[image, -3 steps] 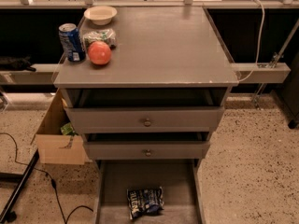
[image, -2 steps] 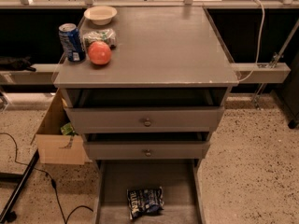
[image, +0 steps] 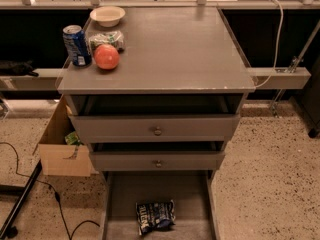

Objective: Pick blue chip bag from bottom drawer and place on counter

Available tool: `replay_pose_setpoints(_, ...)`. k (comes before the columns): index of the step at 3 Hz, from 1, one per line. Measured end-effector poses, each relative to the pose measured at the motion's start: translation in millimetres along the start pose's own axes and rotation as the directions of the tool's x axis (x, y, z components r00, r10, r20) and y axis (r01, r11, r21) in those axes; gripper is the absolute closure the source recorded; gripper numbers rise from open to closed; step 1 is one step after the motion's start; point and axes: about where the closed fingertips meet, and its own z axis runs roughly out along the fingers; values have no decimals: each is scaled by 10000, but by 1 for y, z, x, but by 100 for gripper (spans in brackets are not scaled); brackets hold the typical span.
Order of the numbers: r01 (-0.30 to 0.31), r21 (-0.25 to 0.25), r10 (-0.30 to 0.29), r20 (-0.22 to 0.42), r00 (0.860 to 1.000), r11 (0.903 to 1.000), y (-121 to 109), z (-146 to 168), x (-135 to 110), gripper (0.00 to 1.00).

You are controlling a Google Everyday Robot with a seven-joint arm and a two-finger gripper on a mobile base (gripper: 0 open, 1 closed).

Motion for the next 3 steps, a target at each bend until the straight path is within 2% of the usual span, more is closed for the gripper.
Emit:
replay_pose_setpoints(1, 0, 0, 0, 0, 10000, 10000, 0, 0, 0, 24)
replay_pose_setpoints(2, 0, 0, 0, 0, 10000, 10000, 0, 0, 0, 6)
replay_pose_setpoints(3, 0, 0, 0, 0, 10000, 10000, 0, 0, 0, 0)
